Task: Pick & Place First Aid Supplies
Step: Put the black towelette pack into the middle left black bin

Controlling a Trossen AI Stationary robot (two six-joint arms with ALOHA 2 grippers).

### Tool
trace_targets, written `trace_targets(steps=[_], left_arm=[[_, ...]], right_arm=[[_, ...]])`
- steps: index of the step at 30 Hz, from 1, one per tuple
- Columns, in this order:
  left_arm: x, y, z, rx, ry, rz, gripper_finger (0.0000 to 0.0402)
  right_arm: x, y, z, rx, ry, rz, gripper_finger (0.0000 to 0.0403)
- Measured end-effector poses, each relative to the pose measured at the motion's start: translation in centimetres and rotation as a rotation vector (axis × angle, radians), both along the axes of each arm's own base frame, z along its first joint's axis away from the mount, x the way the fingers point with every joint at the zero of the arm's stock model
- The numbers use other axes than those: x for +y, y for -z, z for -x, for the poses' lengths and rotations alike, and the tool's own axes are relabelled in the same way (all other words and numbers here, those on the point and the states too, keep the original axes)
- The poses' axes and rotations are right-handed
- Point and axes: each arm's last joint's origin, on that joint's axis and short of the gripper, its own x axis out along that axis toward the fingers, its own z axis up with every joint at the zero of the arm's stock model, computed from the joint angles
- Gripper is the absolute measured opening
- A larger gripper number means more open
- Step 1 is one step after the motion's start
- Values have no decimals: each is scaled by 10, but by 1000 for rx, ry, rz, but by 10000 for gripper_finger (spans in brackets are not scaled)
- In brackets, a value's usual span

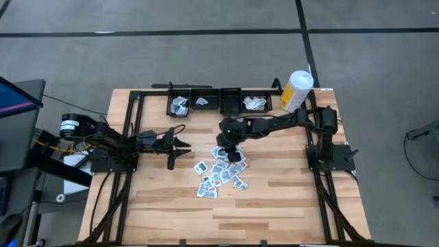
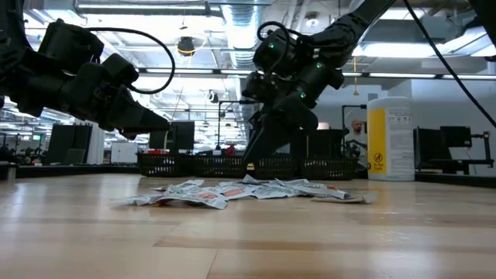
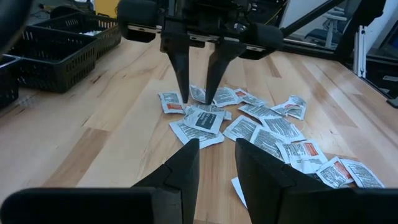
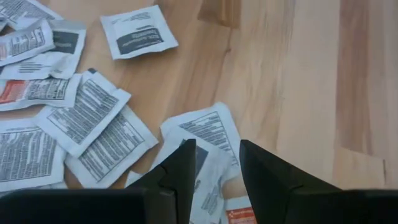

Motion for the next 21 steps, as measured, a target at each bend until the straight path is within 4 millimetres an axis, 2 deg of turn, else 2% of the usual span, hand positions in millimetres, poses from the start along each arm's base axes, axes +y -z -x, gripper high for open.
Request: trace_targets(steps=[9,21], left_arm=[[0,0,0,1,0,4,104],[0,0,0,2,0,5,104]], right_arm=[[-2,37,-8,50,9,3,118],[-2,30,-5,57,23,21,118]])
